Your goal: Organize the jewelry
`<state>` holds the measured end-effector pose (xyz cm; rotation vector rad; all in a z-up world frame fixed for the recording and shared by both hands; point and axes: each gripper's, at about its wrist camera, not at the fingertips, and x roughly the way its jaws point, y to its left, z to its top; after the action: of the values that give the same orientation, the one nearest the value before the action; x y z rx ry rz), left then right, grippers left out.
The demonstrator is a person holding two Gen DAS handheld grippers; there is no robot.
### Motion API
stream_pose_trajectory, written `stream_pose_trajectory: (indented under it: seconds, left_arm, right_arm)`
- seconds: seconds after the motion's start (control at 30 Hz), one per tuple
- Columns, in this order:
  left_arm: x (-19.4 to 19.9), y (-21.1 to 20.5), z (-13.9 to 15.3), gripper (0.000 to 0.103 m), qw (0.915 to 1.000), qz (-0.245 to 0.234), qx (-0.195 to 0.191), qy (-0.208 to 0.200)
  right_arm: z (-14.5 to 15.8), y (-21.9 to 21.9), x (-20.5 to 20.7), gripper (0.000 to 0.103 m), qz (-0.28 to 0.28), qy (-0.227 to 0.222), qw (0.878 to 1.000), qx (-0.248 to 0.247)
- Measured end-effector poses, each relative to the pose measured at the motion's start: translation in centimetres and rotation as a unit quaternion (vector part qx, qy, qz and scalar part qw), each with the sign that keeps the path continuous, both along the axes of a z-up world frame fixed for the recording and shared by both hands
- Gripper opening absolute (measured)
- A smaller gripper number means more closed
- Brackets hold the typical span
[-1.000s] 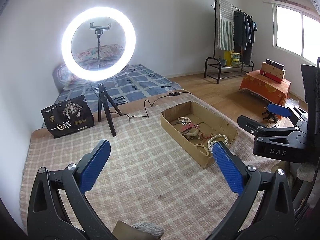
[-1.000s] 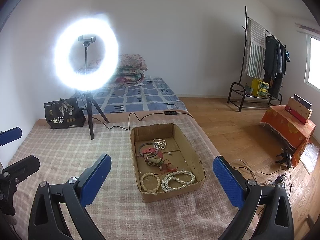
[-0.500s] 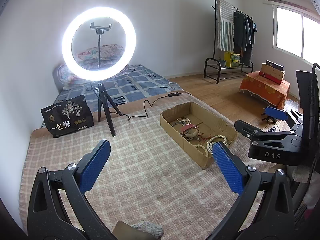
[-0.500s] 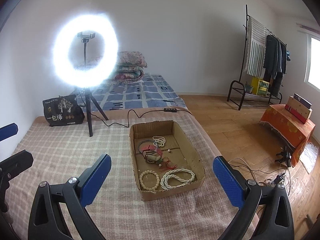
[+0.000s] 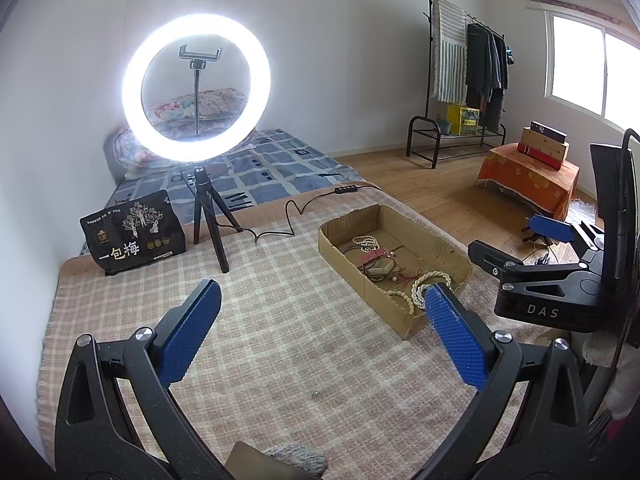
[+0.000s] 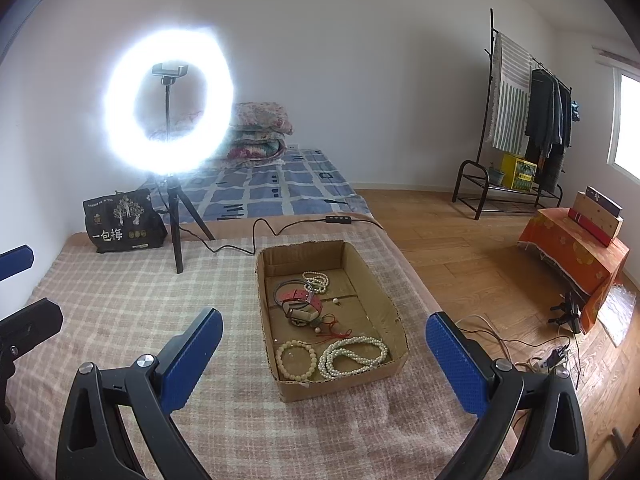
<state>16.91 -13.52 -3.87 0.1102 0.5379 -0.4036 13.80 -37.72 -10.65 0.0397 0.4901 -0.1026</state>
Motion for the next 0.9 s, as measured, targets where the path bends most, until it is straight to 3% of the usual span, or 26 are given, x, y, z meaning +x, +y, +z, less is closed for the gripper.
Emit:
stream_pose_trajectory:
  seconds: [0.9]
  left_arm:
    - [0.19, -0.12, 0.11, 0.103, 1.0, 0.0, -0.001, 0.003]
  right_arm:
    - [-0.23, -0.12, 0.06, 0.103, -0.001, 0.006, 1.0, 0.0]
